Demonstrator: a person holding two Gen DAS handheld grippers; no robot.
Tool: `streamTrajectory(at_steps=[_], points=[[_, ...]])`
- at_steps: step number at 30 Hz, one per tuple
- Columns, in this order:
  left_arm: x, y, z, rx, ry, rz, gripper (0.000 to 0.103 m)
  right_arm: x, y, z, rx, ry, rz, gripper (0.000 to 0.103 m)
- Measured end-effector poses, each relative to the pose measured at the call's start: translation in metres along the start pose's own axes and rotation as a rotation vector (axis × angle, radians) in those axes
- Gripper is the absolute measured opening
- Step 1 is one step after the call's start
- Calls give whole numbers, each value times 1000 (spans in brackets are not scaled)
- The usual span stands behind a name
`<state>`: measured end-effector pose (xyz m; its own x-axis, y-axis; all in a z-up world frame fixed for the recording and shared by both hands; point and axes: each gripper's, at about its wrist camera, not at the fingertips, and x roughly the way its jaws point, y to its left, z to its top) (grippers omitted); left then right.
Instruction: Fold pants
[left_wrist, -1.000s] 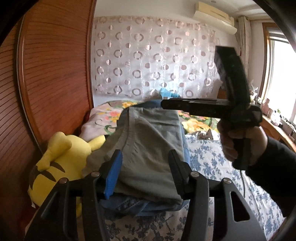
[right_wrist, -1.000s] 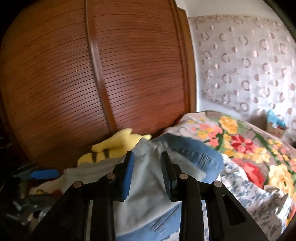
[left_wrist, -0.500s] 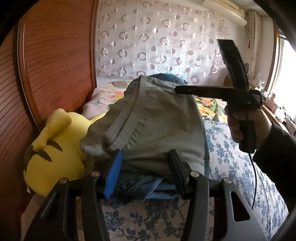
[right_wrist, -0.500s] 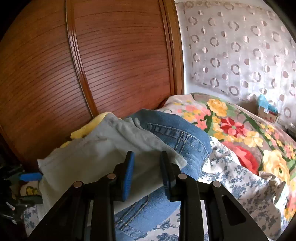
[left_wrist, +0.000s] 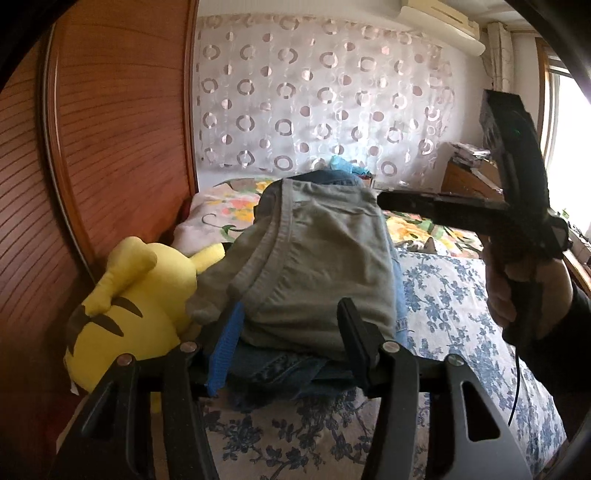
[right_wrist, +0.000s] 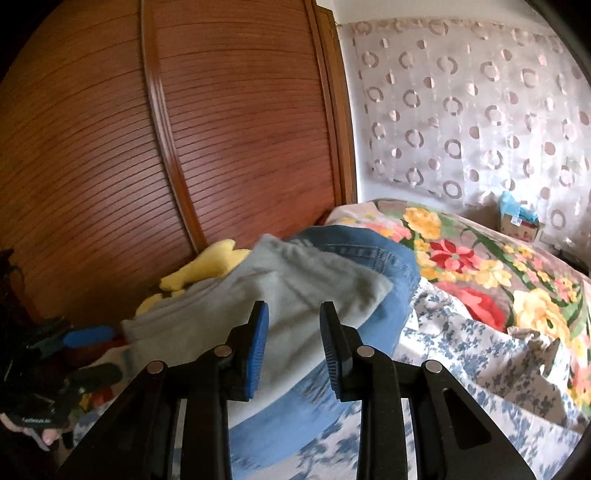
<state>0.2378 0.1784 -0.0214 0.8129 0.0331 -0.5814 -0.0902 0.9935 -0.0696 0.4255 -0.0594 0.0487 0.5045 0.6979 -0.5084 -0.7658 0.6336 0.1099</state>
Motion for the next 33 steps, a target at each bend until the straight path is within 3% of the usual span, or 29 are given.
streamTrajectory(at_steps=[2,5,10,26,30,33], points=[[-5,-1,1,1,-1,-19,71,-6,6,-4,-8,10,-3,30],[-14,-4,1,3,-13,-34,81,-18,10,-9,-8,11,-4,30],[-24,-4,1,-6,-20,-46,87,-36,14,-10,1,-9,3,30],[-73,-32,5,47,-108,-46,87,-87,37,-20,0,-52,-11,30],[-81,-42,5,61,-99,-20,88,-104,42,-26,7,-68,-33,30],[-87,-48,3,71,-100,-49,87,-115,47,-32,10,-72,-52,30]])
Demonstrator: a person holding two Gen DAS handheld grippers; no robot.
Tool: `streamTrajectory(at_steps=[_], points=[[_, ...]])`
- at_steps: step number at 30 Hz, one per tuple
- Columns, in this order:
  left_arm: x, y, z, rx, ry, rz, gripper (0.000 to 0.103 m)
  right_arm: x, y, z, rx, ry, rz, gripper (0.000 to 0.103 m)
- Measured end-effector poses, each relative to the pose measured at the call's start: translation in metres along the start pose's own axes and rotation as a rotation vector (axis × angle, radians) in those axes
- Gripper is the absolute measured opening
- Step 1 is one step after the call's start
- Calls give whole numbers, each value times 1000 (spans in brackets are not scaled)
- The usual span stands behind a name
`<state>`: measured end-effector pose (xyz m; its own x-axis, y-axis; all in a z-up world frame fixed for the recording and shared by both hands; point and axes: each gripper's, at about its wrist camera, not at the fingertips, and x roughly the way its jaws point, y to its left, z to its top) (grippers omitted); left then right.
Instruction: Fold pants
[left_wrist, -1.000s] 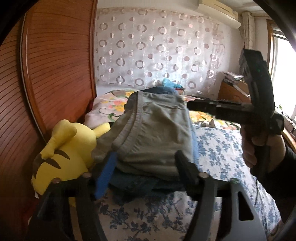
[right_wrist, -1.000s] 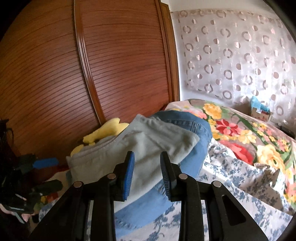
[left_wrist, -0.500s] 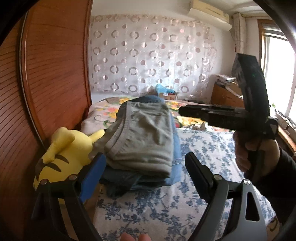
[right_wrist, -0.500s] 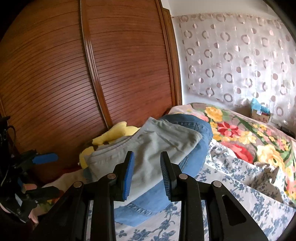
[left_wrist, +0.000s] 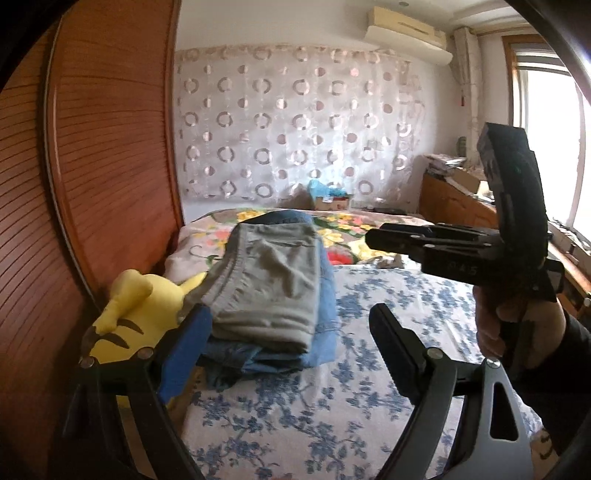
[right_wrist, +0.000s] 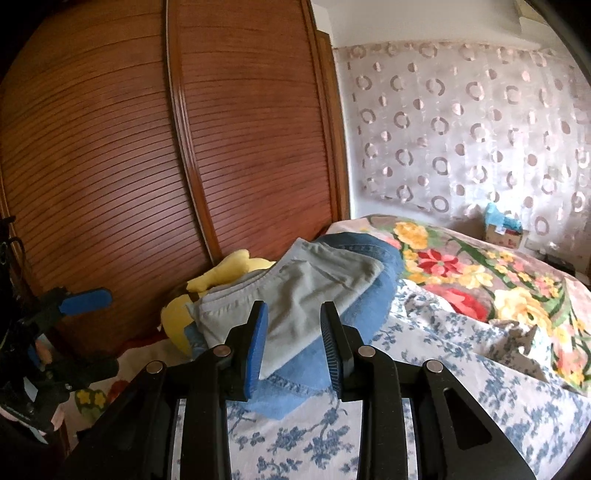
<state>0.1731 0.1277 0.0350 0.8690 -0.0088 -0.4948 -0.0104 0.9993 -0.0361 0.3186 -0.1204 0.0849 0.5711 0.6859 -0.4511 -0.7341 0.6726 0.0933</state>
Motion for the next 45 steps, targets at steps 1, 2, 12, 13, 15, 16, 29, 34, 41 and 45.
streamTrajectory(at_steps=[1,2,12,13,15,16,29,34,41,45], points=[[-3,-3,-1,3,-2,-4,87,-5,1,-2,2,-2,-6,30],[-4,-6,-2,6,-4,-5,88,-9,2,-4,4,-5,-9,31],[-23,-22,-13,16,-8,-33,87,-50,16,-24,18,-9,-98,67],[-25,-24,-14,18,-8,-37,88,-53,17,-26,27,-9,-109,71],[-28,-28,-18,22,-5,-47,88,-62,19,-30,45,-14,-131,75],[-30,-29,-19,23,-5,-49,88,-64,21,-31,50,-19,-144,77],[-46,-63,-40,45,3,-111,88,-122,38,-73,114,-48,-269,81],[-53,-75,-46,53,7,-127,88,-147,45,-88,131,-53,-318,81],[-62,-97,-58,49,16,-166,88,-182,56,-106,185,-68,-418,81],[-64,-109,-60,54,19,-178,88,-195,65,-112,200,-69,-463,81]])
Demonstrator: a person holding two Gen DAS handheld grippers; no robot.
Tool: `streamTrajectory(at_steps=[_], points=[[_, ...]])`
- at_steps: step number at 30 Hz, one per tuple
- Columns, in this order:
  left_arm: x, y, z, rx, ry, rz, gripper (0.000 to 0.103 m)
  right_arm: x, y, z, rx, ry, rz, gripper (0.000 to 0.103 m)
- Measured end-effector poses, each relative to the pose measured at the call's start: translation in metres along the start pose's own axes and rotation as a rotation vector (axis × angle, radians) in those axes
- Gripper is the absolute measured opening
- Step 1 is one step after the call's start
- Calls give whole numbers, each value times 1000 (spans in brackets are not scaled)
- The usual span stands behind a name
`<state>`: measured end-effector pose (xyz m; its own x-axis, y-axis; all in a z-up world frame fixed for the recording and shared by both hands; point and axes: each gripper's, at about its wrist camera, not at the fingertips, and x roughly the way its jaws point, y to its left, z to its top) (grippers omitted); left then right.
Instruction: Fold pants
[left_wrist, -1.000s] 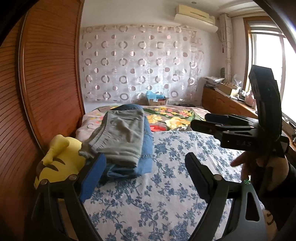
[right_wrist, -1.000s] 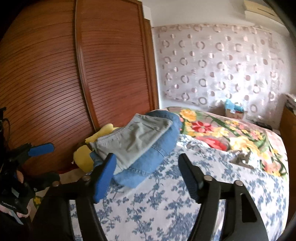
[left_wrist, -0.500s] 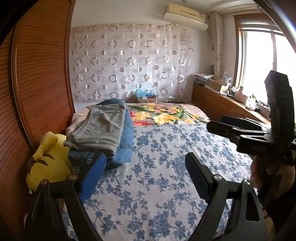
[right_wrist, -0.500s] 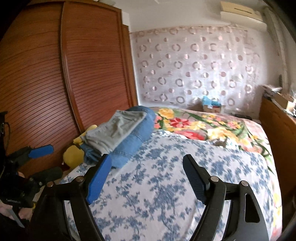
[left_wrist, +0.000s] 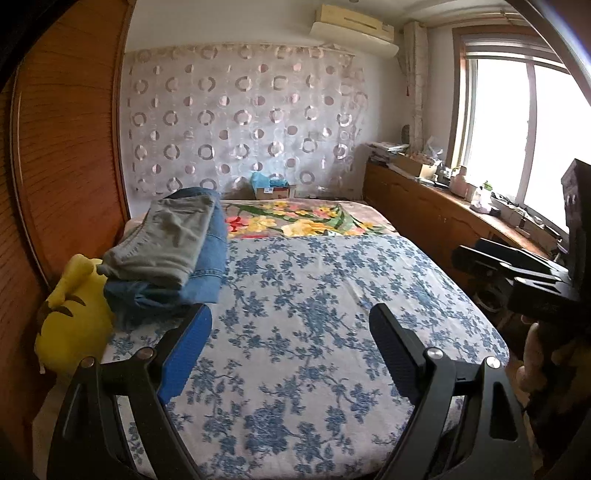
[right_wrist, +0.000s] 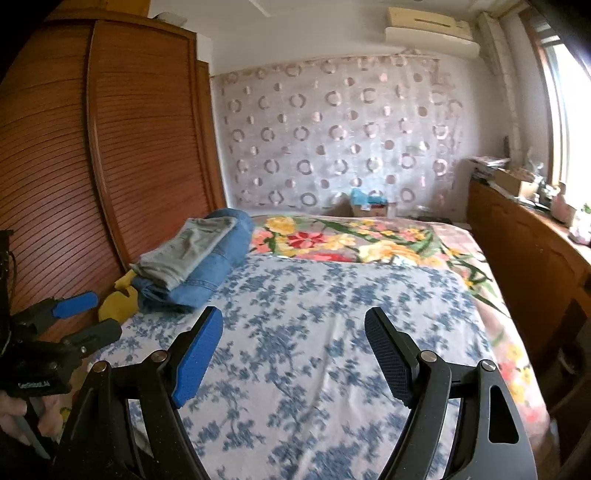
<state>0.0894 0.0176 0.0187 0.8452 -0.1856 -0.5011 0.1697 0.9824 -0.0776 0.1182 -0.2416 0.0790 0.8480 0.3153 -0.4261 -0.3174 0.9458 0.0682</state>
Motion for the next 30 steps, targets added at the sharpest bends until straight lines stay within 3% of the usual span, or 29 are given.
streamTrajectory(at_steps=[15,30], points=[[-20,-30,24,39,-43,-12,88,-42,-2,-6,43,-52,-85,81],[-66,-39,53,42,-154,-1,88,-81,15,-5,13,-166,-117,81]])
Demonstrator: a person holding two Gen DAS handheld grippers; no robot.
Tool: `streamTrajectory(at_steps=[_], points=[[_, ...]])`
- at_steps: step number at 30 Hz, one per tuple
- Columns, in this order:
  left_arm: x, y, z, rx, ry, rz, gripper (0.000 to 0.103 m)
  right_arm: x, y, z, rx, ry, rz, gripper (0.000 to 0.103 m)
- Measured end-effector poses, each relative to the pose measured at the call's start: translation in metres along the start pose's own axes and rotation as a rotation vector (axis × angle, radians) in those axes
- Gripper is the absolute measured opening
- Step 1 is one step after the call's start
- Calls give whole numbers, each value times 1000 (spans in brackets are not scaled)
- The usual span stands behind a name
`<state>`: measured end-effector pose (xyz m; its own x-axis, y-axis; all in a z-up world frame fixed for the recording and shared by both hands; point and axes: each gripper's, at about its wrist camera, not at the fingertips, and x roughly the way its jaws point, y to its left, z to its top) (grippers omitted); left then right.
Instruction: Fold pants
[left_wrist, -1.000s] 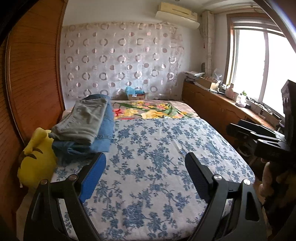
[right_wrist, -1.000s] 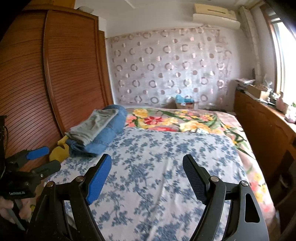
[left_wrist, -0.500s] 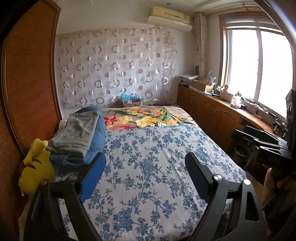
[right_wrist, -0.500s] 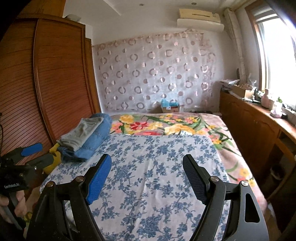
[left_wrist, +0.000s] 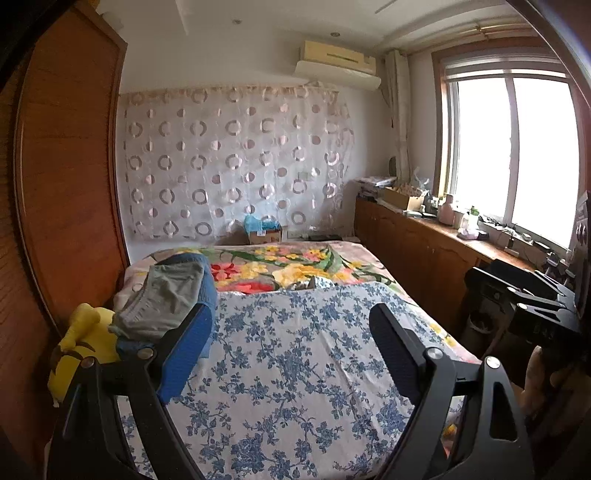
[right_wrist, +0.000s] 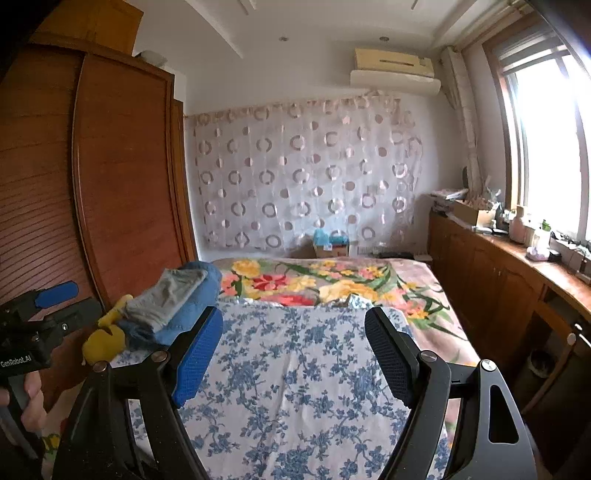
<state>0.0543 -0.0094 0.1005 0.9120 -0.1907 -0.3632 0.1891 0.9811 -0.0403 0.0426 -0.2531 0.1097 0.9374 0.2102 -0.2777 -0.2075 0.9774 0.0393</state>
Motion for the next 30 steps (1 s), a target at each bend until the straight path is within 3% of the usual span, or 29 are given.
streamTrajectory(at_steps=[30], points=[[-4,7,-5,-8,-8,26,88,9,-7,-5,-1,0,-4,81]])
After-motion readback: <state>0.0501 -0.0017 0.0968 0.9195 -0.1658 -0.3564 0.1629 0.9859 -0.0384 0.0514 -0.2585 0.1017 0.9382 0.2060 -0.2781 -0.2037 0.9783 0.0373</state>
